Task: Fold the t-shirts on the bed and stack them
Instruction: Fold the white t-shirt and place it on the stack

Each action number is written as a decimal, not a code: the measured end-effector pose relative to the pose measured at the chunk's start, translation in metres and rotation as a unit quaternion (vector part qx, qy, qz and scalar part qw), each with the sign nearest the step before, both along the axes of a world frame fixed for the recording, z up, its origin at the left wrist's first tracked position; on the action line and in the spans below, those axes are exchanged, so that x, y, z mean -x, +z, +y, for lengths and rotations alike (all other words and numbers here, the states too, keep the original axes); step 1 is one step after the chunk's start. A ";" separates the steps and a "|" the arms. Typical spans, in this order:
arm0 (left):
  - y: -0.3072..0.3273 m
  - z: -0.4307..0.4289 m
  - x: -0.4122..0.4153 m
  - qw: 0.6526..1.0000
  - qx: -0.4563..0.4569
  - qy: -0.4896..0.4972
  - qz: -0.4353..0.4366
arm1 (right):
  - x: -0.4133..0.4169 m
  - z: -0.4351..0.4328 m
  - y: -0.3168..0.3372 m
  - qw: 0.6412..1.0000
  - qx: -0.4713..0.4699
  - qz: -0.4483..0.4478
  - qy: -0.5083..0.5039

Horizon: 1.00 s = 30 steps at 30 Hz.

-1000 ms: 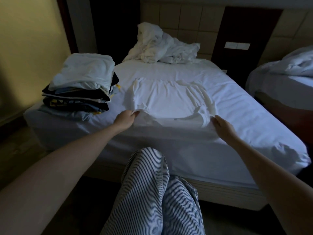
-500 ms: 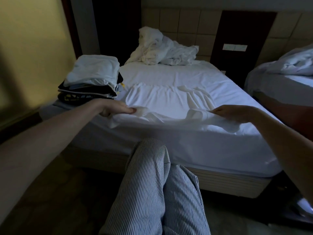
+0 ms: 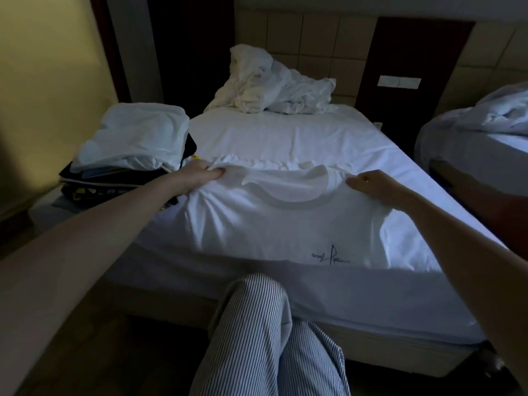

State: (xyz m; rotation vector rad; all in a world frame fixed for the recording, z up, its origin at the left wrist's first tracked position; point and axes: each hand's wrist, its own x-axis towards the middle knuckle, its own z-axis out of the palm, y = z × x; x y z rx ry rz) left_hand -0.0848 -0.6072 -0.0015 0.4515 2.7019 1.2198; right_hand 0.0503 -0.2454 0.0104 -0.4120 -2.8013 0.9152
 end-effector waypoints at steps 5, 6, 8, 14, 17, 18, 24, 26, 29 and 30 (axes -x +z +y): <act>-0.005 0.030 0.062 1.000 0.004 0.020 0.005 | 0.079 0.022 -0.007 1.000 -0.018 0.005 -0.006; -0.007 0.036 0.077 1.000 0.009 0.028 0.004 | 0.096 0.027 -0.010 1.000 -0.021 0.003 -0.007; -0.011 0.047 0.108 0.999 0.025 0.044 0.003 | 0.128 0.036 -0.018 1.000 -0.015 -0.005 -0.014; -0.053 0.081 0.188 0.994 0.074 0.076 0.024 | 0.205 0.060 -0.059 0.998 -0.050 -0.021 -0.034; -0.081 0.091 0.207 0.987 0.112 0.111 0.014 | 0.219 0.063 -0.094 0.994 -0.098 -0.035 -0.031; -0.083 0.091 0.212 0.989 0.085 0.123 0.020 | 0.223 0.065 -0.101 0.994 -0.095 0.004 -0.047; -0.108 0.076 0.248 0.957 0.118 0.238 0.118 | 0.258 0.089 -0.126 0.965 -0.099 -0.025 -0.243; -0.112 0.083 0.258 0.945 0.147 0.284 0.074 | 0.268 0.091 -0.130 0.958 -0.092 -0.026 -0.270; -0.105 0.089 0.270 0.941 0.148 0.302 0.029 | 0.275 0.099 -0.126 0.947 -0.070 -0.026 -0.313; -0.104 0.088 0.273 0.947 0.127 0.294 0.027 | 0.276 0.105 -0.123 0.943 -0.062 -0.023 -0.327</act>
